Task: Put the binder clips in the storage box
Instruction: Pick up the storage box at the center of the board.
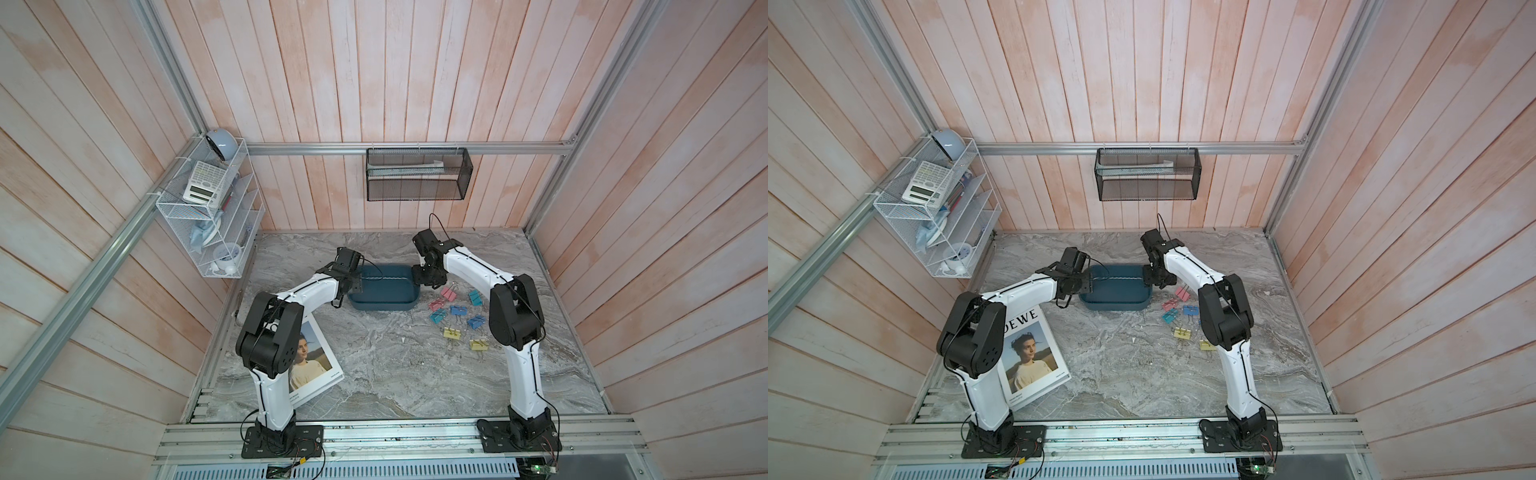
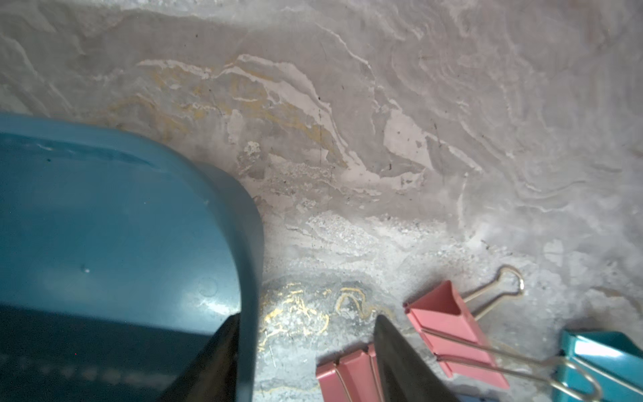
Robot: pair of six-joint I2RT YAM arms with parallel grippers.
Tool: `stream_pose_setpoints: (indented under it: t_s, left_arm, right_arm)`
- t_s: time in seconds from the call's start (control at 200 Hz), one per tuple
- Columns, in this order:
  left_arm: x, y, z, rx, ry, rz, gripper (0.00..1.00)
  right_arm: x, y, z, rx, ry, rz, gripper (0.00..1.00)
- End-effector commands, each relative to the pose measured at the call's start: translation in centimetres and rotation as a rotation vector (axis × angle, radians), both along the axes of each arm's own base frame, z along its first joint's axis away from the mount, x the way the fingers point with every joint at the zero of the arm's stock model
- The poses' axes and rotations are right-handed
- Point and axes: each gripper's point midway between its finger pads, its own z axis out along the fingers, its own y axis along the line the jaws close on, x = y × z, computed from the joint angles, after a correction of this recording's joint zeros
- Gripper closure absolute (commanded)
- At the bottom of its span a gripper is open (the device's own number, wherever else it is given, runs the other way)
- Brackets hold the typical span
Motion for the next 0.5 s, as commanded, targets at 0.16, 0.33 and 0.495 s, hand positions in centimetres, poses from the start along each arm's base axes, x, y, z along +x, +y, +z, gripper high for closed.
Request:
stream_pose_setpoints:
  t_s: [0.16, 0.33, 0.495]
  left_arm:
    - [0.2, -0.6, 0.1, -0.039, -0.025, -0.011, 0.49]
    - [-0.7, -1.2, 0.5, -0.056, -0.027, -0.024, 0.55]
    - [-2.6, -2.1, 1.9, -0.067, -0.04, -0.045, 0.62]
  right_arm:
    - [-0.5, 0.9, -1.0, 0.045, 0.046, -0.008, 0.64]
    - [-0.9, 1.1, -0.5, 0.079, 0.034, -0.013, 0.77]
    - [-2.4, 1.0, 0.9, 0.106, 0.019, -0.006, 0.84]
